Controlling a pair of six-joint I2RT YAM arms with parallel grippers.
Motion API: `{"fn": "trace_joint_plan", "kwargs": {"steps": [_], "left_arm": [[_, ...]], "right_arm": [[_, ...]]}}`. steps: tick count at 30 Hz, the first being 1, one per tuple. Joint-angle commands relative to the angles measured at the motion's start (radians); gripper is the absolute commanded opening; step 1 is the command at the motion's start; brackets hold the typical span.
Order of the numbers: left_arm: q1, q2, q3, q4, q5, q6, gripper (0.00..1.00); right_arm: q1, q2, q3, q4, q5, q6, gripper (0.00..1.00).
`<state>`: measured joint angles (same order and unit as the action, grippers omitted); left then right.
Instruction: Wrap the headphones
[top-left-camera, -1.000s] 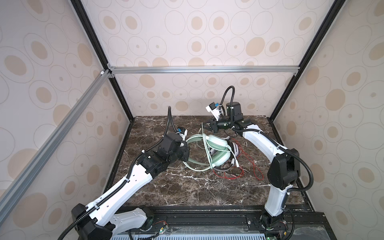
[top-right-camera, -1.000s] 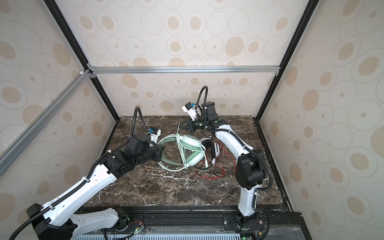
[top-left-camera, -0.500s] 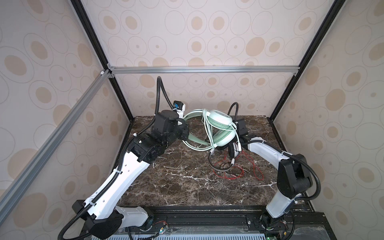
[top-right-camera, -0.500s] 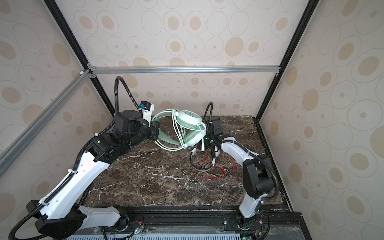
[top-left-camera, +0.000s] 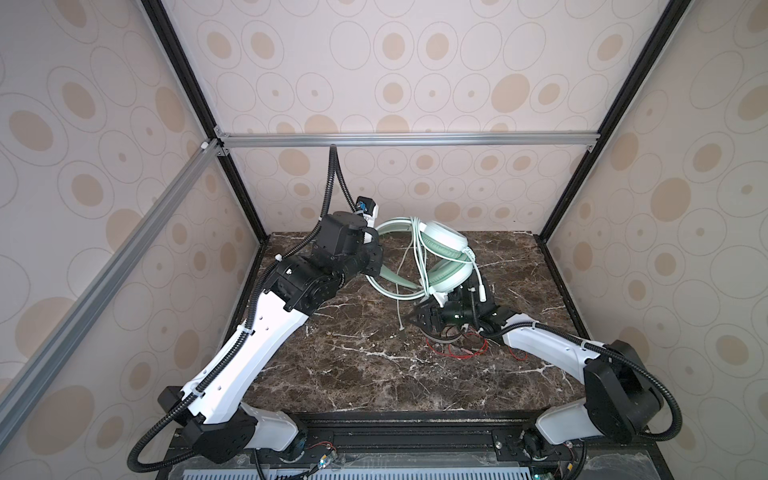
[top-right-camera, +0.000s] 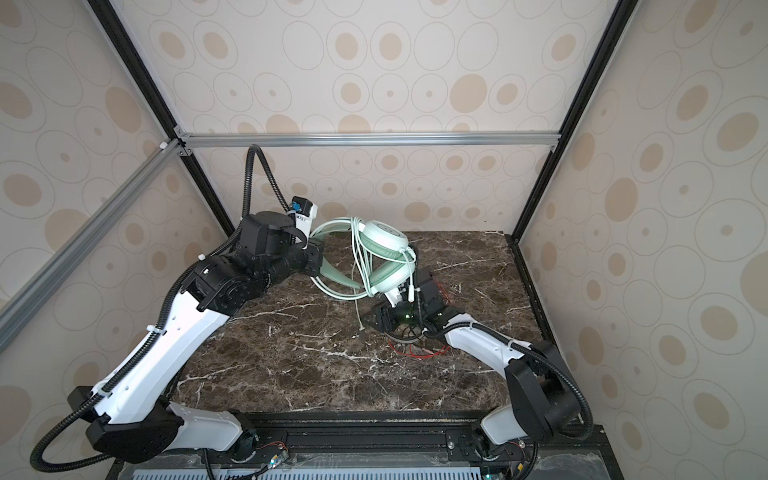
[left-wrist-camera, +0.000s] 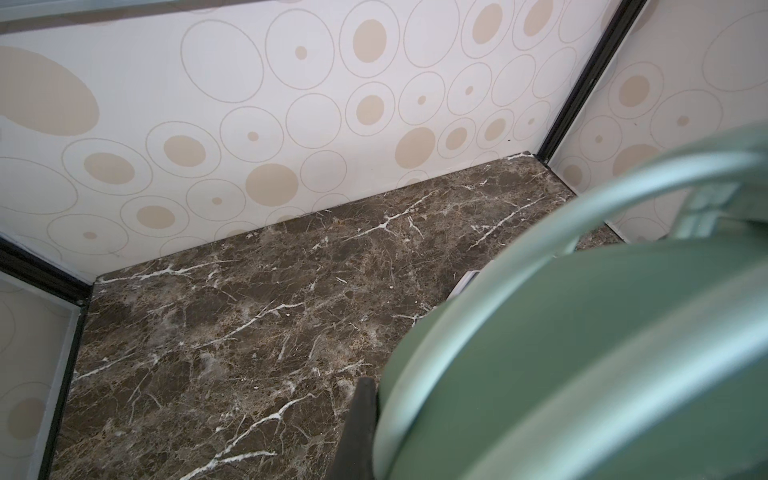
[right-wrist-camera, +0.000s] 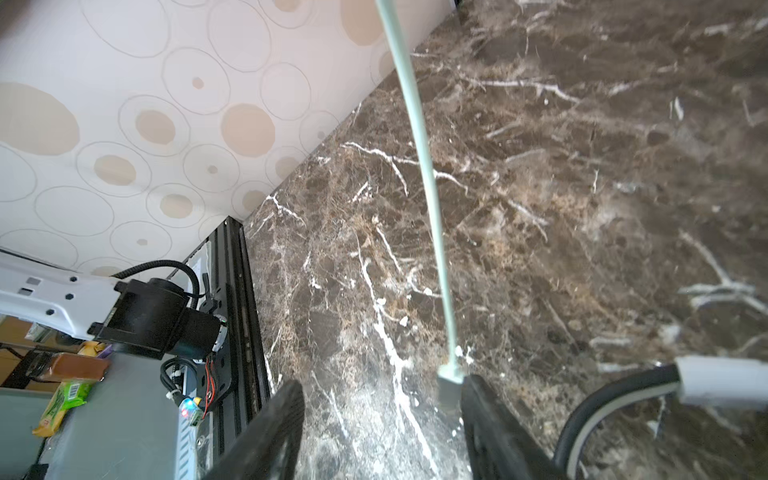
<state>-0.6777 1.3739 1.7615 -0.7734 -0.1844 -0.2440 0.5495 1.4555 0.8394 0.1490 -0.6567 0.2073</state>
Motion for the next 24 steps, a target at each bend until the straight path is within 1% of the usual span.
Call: {"fn": "trace_joint_plan", "kwargs": {"steps": [1,3,5,6,7,8,11,12,13,14,21,24], "left_arm": [[0.003,-0.014,0.071,0.062,0.017,-0.009,0.00],[0.004,-0.013,0.073,0.057,0.020,-0.007,0.00],[0.004,-0.012,0.073,0.056,0.020,-0.006,0.00],[0.004,-0.012,0.073,0.053,0.020,-0.003,0.00],[0.003,-0.012,0.073,0.053,0.022,-0.002,0.00],[0.003,-0.013,0.073,0.053,0.022,0.000,0.00],[0.004,-0.010,0.073,0.055,0.022,0.000,0.00],[0.004,-0.010,0.072,0.056,0.022,0.002,0.00],[0.003,-0.010,0.073,0.056,0.022,0.003,0.00],[0.003,-0.009,0.072,0.055,0.021,0.002,0.00],[0.003,-0.014,0.060,0.055,0.022,-0.001,0.00],[0.003,-0.021,0.055,0.056,0.019,-0.002,0.00]], "right_arm": [[-0.006,0.035,-0.019,0.095,0.047,0.048,0.62],[-0.005,0.056,-0.012,0.086,0.061,0.045,0.62],[-0.005,0.071,-0.005,0.070,0.103,0.047,0.63],[-0.005,0.077,0.001,0.064,0.126,0.050,0.65],[-0.005,0.085,0.008,0.052,0.150,0.053,0.72],[-0.006,0.092,0.017,0.038,0.167,0.055,0.74],[-0.005,0.109,0.035,0.027,0.172,0.057,0.75],[-0.004,0.114,0.040,0.025,0.176,0.061,0.77],[-0.004,0.118,0.045,0.020,0.181,0.061,0.82],[-0.001,0.124,0.048,0.017,0.185,0.063,0.99],[0.029,0.195,0.088,0.001,0.196,0.047,1.00],[0.058,0.228,0.115,-0.014,0.184,0.000,0.98]]}}
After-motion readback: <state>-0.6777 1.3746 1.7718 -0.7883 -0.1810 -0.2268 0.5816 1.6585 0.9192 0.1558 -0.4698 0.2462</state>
